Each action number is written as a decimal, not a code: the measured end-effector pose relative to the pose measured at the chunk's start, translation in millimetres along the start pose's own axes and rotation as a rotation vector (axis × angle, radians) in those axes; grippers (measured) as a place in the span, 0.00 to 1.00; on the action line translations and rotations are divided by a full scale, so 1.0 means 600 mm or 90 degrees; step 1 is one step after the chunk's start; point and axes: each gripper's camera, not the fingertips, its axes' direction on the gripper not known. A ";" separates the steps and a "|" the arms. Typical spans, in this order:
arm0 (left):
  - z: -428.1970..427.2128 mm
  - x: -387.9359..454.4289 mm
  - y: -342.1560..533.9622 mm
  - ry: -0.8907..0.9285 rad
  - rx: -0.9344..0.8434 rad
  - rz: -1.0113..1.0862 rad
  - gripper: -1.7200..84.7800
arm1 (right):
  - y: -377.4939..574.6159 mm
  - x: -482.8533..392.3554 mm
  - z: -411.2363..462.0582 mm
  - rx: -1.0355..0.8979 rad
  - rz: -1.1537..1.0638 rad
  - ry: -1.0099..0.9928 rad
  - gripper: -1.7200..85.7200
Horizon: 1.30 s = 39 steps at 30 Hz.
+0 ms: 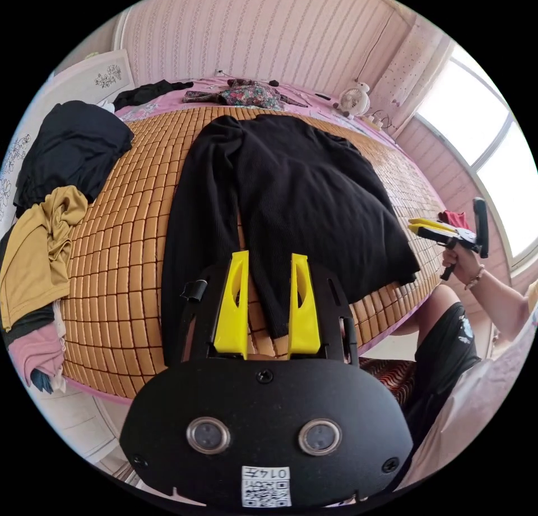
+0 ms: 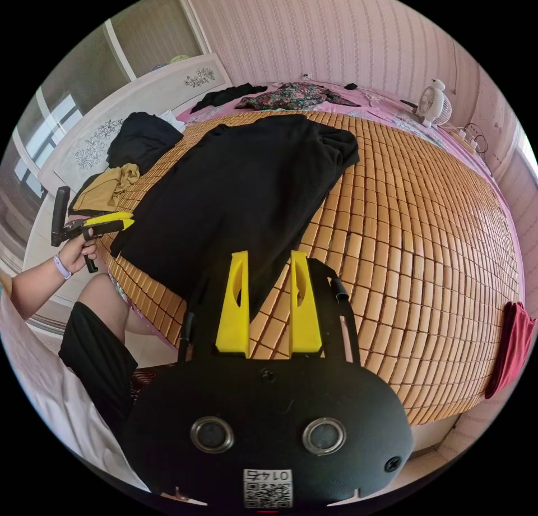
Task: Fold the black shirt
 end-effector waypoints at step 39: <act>0.045 0.023 -0.031 0.074 -0.095 0.084 0.04 | 0.032 0.005 0.112 -0.023 0.094 -0.097 0.09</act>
